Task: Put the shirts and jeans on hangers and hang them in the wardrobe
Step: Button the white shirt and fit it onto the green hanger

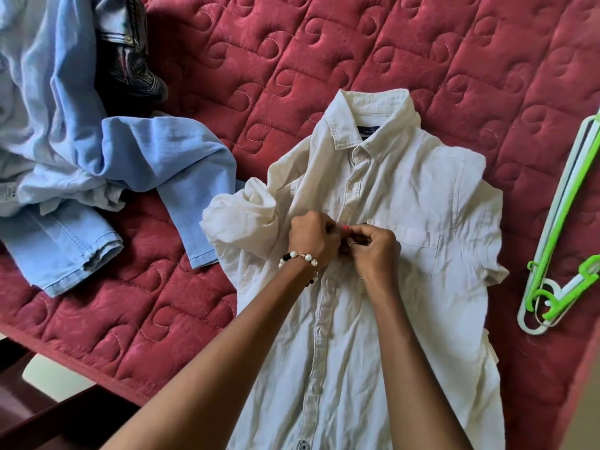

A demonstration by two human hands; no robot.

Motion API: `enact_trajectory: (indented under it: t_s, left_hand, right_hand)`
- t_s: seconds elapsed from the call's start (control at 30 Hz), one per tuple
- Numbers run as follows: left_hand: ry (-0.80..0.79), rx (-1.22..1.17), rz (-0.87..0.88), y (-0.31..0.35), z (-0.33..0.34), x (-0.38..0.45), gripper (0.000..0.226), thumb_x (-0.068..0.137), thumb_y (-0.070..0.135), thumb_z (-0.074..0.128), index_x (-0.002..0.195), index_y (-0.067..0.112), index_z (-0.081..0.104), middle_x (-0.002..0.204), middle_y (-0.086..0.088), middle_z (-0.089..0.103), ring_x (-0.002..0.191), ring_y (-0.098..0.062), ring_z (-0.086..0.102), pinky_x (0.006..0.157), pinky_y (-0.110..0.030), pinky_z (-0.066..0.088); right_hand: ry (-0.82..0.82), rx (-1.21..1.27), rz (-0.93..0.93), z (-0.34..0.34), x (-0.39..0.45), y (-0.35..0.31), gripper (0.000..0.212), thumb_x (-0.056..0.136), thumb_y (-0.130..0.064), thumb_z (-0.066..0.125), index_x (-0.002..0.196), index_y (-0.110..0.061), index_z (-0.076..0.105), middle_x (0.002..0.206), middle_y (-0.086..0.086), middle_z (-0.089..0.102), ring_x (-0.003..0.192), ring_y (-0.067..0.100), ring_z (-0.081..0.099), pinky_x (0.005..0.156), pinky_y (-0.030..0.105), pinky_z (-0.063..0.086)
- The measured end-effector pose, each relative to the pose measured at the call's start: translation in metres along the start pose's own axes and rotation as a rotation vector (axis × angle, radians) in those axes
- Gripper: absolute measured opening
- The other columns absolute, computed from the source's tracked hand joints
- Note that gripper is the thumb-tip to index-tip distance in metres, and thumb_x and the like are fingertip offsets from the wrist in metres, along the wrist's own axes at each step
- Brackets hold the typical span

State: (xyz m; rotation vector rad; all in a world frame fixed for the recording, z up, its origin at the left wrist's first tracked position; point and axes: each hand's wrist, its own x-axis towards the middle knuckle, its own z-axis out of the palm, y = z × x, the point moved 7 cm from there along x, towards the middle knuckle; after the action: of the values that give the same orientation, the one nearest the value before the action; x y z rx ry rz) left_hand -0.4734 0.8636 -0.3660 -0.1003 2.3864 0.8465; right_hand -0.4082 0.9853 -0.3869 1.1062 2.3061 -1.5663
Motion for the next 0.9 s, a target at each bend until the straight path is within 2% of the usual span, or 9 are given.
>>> enact_trajectory:
  t_s: [0.07,0.13,0.23,0.33,0.43,0.5,0.6,0.73,0.9]
  left_hand:
    - [0.017,0.001,-0.024,-0.003,0.001,0.002,0.029,0.085,0.024,0.064,0.059,0.013,0.057,0.066,-0.01,0.062,0.075,-0.032,0.062,0.06,-0.025,0.037]
    - [0.048,-0.013,-0.05,-0.005,0.0,0.003,0.029,0.083,0.021,0.064,0.056,0.015,0.054,0.066,-0.01,0.061,0.078,-0.034,0.062,0.06,-0.026,0.039]
    - [0.092,-0.068,-0.069,-0.006,-0.002,0.005,0.011,0.083,0.016,0.064,0.078,0.009,0.071,0.083,-0.012,0.071,0.088,-0.029,0.065,0.072,-0.028,0.048]
    - [0.12,-0.126,-0.107,-0.012,0.0,0.006,0.015,0.083,0.013,0.064,0.094,0.008,0.074,0.093,-0.013,0.073,0.095,-0.026,0.065,0.079,-0.023,0.044]
    - [0.133,-0.21,-0.167,-0.018,0.003,0.006,0.019,0.082,0.013,0.067,0.099,0.008,0.073,0.098,-0.01,0.072,0.097,-0.023,0.065,0.075,-0.016,0.04]
    - [0.135,-0.295,-0.21,-0.023,0.006,0.007,0.018,0.08,0.013,0.07,0.097,0.007,0.073,0.095,-0.009,0.073,0.093,-0.022,0.066,0.078,-0.02,0.048]
    - [0.116,-0.407,-0.257,-0.028,0.012,0.007,0.012,0.079,0.009,0.071,0.092,0.009,0.071,0.087,-0.008,0.072,0.085,-0.023,0.068,0.081,-0.033,0.056]
    - [0.133,-0.484,-0.287,-0.03,0.017,0.003,0.017,0.08,-0.001,0.062,0.089,0.013,0.065,0.08,-0.005,0.07,0.079,-0.021,0.067,0.074,-0.03,0.056]
    - [0.195,-0.496,-0.296,-0.03,0.019,-0.001,0.024,0.078,-0.003,0.055,0.092,0.016,0.057,0.074,0.005,0.061,0.078,-0.019,0.063,0.077,-0.029,0.053]
  right_hand:
    - [0.032,-0.051,-0.078,0.0,-0.004,-0.005,0.012,0.076,-0.005,0.073,0.085,-0.013,0.076,0.077,0.005,0.075,0.073,0.017,0.071,0.075,0.04,0.057]
    - [0.067,-0.053,-0.14,-0.001,-0.008,-0.011,0.008,0.075,-0.008,0.076,0.083,-0.01,0.076,0.075,0.004,0.074,0.071,0.016,0.07,0.073,0.037,0.057]
    - [0.069,0.014,-0.125,0.0,-0.011,-0.008,0.009,0.075,-0.008,0.078,0.079,-0.016,0.075,0.07,-0.005,0.071,0.067,0.01,0.068,0.071,0.034,0.057]
    - [-0.014,0.169,-0.015,0.003,-0.009,0.005,0.025,0.076,-0.003,0.076,0.073,-0.028,0.074,0.072,-0.007,0.073,0.07,0.012,0.07,0.077,0.04,0.059]
    - [-0.059,0.226,0.016,0.003,-0.007,0.008,0.023,0.076,-0.005,0.077,0.072,-0.027,0.075,0.074,-0.001,0.074,0.071,0.018,0.071,0.078,0.044,0.059]
    - [-0.065,0.248,0.042,0.003,-0.006,0.009,0.015,0.075,-0.006,0.079,0.074,-0.02,0.075,0.071,0.002,0.074,0.067,0.015,0.069,0.076,0.043,0.06]
    - [-0.058,0.23,0.04,0.002,-0.005,0.007,0.008,0.074,-0.012,0.082,0.075,-0.015,0.075,0.068,0.002,0.073,0.063,0.013,0.067,0.071,0.041,0.06]
    - [-0.016,0.151,0.017,0.003,-0.007,0.006,0.01,0.074,-0.02,0.082,0.069,-0.022,0.073,0.065,-0.003,0.072,0.063,0.014,0.069,0.069,0.042,0.06]
    - [-0.002,0.096,0.088,0.006,-0.001,0.007,0.01,0.072,-0.016,0.074,0.065,-0.022,0.072,0.062,-0.004,0.07,0.062,0.015,0.069,0.067,0.043,0.059]
